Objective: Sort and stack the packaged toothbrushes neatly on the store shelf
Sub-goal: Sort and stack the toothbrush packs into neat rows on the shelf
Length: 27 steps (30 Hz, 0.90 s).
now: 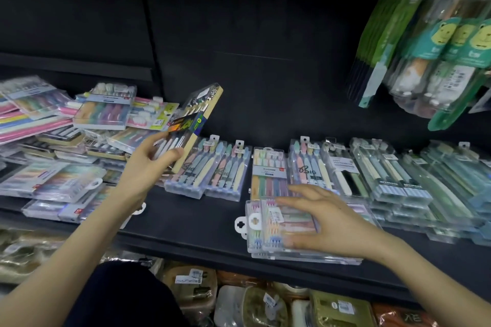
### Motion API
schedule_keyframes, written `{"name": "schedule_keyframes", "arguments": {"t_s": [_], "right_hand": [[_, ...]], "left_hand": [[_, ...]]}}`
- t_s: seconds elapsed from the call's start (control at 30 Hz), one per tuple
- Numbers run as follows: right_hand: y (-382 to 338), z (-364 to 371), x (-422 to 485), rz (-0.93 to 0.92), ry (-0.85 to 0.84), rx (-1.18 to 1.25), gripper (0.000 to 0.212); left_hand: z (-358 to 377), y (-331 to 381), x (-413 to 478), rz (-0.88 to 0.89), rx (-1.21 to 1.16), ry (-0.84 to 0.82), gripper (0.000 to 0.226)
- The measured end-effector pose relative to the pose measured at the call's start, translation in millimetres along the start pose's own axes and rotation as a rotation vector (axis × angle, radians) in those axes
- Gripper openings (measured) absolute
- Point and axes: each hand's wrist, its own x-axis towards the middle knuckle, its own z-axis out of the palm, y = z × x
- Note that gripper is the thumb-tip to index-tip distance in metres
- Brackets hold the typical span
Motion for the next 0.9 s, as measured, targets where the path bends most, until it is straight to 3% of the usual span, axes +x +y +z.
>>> {"name": "schedule_keyframes", "arguments": {"t_s": [0.13, 0.23, 0.4, 0.57, 0.7, 0.9], "right_hand": [[-37.8, -0.9, 53.6, 0.047, 0.210, 0.325, 0.065], [-64.3, 10.8, 113.3, 0.143, 0.173, 0.466, 0.056], [-81.4, 32.8, 186.5, 0.271, 0.116, 0.350, 0.074], [-89.5, 52.9, 207.5, 0.428, 0.022, 0.543, 0.088], [-95.5, 58.3, 214.1, 0.503, -0.002, 0.728, 0.077], [-91.0, 57.3, 213.7, 0.568, 0.184, 1.012, 0.073]], "left_hand": [[-10.6, 2.2, 6.7, 0.021, -0.034, 0.054, 0.067], [-15.5, -0.2, 14.9, 0.015, -0.102, 0.084, 0.065], [-12.8, -5.0, 22.9, 0.041, -0.082, 0.158, 0.052], [-12.0, -9.1, 26.0, 0.126, 0.015, 0.185, 0.052], [-9.1, -10.2, 27.0, 0.185, 0.040, 0.134, 0.051], [-7.4, -13.7, 27.9, 0.129, 0.064, 0.112, 0.070]]}}
